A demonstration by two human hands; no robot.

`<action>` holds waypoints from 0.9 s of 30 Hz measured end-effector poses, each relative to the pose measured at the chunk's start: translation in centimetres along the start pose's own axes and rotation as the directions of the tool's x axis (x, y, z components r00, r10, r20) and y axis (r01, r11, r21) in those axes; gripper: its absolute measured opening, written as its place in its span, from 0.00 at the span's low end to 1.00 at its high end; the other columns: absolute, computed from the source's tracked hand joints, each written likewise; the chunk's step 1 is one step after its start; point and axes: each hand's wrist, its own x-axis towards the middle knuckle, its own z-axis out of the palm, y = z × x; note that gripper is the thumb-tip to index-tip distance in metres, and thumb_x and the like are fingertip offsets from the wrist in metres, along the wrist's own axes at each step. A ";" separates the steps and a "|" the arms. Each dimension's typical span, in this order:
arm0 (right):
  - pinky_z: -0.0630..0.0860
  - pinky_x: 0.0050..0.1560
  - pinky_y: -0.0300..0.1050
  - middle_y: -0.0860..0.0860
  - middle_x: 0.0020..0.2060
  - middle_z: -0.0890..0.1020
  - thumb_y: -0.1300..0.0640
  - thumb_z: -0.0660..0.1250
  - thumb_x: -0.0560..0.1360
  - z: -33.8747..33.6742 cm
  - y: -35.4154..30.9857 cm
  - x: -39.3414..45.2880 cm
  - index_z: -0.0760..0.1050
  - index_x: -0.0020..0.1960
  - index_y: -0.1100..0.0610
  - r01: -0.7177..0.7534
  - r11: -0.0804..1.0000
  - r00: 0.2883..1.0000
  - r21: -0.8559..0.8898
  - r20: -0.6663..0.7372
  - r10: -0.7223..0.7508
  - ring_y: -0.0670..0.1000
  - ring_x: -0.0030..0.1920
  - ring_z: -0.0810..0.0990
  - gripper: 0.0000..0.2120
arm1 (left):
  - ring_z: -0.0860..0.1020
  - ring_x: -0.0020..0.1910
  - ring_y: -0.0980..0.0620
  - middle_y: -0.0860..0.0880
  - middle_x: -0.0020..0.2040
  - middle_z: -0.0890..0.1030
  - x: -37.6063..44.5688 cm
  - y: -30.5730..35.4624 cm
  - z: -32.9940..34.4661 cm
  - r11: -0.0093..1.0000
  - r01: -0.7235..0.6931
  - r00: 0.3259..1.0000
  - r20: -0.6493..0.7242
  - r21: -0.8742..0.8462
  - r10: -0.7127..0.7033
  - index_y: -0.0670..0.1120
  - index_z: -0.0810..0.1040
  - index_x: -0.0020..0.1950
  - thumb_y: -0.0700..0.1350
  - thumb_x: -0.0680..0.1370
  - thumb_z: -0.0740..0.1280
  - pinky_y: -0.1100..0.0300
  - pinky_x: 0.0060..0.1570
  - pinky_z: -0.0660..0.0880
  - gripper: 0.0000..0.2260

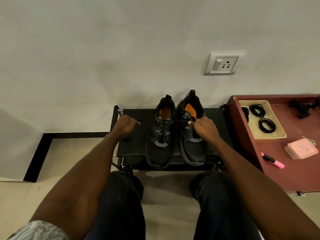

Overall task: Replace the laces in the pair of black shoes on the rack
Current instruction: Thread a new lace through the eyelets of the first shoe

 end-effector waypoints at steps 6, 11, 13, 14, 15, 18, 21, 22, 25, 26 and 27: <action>0.74 0.49 0.51 0.57 0.49 0.81 0.46 0.65 0.79 1.3 -0.6 -3.1 0.77 0.51 0.57 0.096 0.959 0.990 -0.265 -0.074 -0.120 0.61 0.50 0.80 0.14 | 0.81 0.42 0.41 0.40 0.42 0.81 -0.4 -1.3 2.2 0.992 0.112 0.987 -0.110 -0.054 -0.117 0.39 0.81 0.40 0.51 0.80 0.67 0.49 0.45 0.77 0.17; 0.71 0.65 0.56 0.59 0.66 0.72 0.41 0.70 0.75 1.8 -3.0 -6.2 0.71 0.70 0.57 0.111 0.799 0.977 -0.590 0.211 0.020 0.61 0.67 0.71 0.30 | 0.63 0.71 0.35 0.38 0.71 0.65 -1.1 0.0 0.9 0.939 0.136 0.991 -0.028 0.315 -0.134 0.42 0.77 0.63 0.47 0.76 0.70 0.42 0.70 0.66 0.18; 0.66 0.70 0.58 0.61 0.71 0.66 0.42 0.69 0.76 2.1 -4.2 -6.4 0.69 0.71 0.59 0.197 0.749 0.972 -0.632 0.224 -0.066 0.63 0.71 0.64 0.31 | 0.66 0.72 0.38 0.40 0.71 0.68 -0.8 1.5 0.7 0.989 0.060 0.998 -0.021 0.137 -0.058 0.43 0.74 0.68 0.42 0.75 0.70 0.49 0.69 0.67 0.22; 0.66 0.69 0.57 0.61 0.70 0.68 0.44 0.69 0.77 2.3 -4.9 -6.0 0.72 0.68 0.60 0.250 0.764 0.966 -0.595 0.204 -0.157 0.63 0.70 0.66 0.27 | 0.70 0.70 0.41 0.41 0.70 0.71 -0.7 2.4 0.8 1.000 0.006 1.000 -0.012 -0.004 -0.006 0.43 0.73 0.70 0.40 0.75 0.69 0.53 0.65 0.69 0.23; 0.71 0.63 0.54 0.60 0.64 0.73 0.47 0.68 0.78 2.5 -5.5 -5.3 0.75 0.61 0.60 0.288 0.811 0.958 -0.509 0.167 -0.234 0.60 0.64 0.72 0.19 | 0.72 0.68 0.43 0.43 0.69 0.73 -0.8 3.3 0.9 0.993 -0.019 1.000 0.005 -0.116 0.019 0.43 0.73 0.71 0.40 0.76 0.69 0.57 0.62 0.70 0.23; 0.66 0.33 0.42 0.51 0.36 0.72 0.51 0.70 0.78 3.6 -6.3 -3.4 0.68 0.41 0.56 0.272 0.950 0.960 -0.152 0.119 -0.255 0.49 0.36 0.71 0.14 | 0.76 0.58 0.47 0.46 0.60 0.78 -0.4 5.1 1.8 0.978 -0.033 0.999 0.033 -0.205 0.041 0.43 0.75 0.67 0.45 0.79 0.70 0.59 0.53 0.72 0.17; 0.68 0.39 0.45 0.50 0.39 0.73 0.51 0.71 0.77 5.2 -5.8 -2.6 0.70 0.48 0.57 0.239 0.963 0.957 -0.127 0.198 -0.211 0.52 0.41 0.73 0.13 | 0.75 0.41 0.49 0.47 0.40 0.78 0.1 5.5 2.5 0.982 -0.045 0.997 0.054 -0.185 0.056 0.44 0.77 0.43 0.48 0.81 0.67 0.60 0.34 0.67 0.10; 0.69 0.40 0.47 0.51 0.40 0.74 0.52 0.70 0.78 5.8 -5.3 -2.4 0.70 0.47 0.57 0.256 0.961 0.952 -0.106 0.201 -0.232 0.52 0.41 0.74 0.11 | 0.74 0.38 0.49 0.48 0.36 0.76 0.2 5.4 2.8 0.979 -0.051 0.997 0.046 -0.195 0.061 0.45 0.75 0.38 0.48 0.82 0.65 0.60 0.33 0.65 0.14; 0.68 0.38 0.48 0.55 0.38 0.76 0.56 0.66 0.80 6.7 -4.1 -1.8 0.71 0.43 0.60 0.325 0.945 0.932 -0.021 0.176 -0.316 0.54 0.38 0.74 0.11 | 0.74 0.35 0.50 0.49 0.35 0.77 -0.2 5.0 3.2 0.967 -0.046 0.999 0.004 -0.252 0.049 0.44 0.77 0.40 0.48 0.83 0.62 0.57 0.35 0.66 0.15; 0.70 0.40 0.50 0.56 0.40 0.78 0.56 0.65 0.81 6.7 -3.9 -1.6 0.74 0.45 0.61 0.342 0.940 0.930 0.005 0.143 -0.339 0.55 0.40 0.75 0.09 | 0.74 0.35 0.50 0.48 0.35 0.77 -0.3 4.9 3.3 0.963 -0.045 0.999 -0.012 -0.265 0.043 0.44 0.78 0.41 0.48 0.83 0.62 0.56 0.35 0.67 0.14; 0.73 0.43 0.51 0.56 0.42 0.80 0.56 0.64 0.81 6.5 -3.8 -1.3 0.77 0.49 0.60 0.350 0.936 0.930 0.041 0.101 -0.352 0.56 0.42 0.77 0.08 | 0.74 0.34 0.50 0.48 0.35 0.78 -0.5 4.7 3.4 0.960 -0.041 0.999 -0.025 -0.275 0.036 0.45 0.78 0.41 0.48 0.83 0.62 0.56 0.35 0.67 0.14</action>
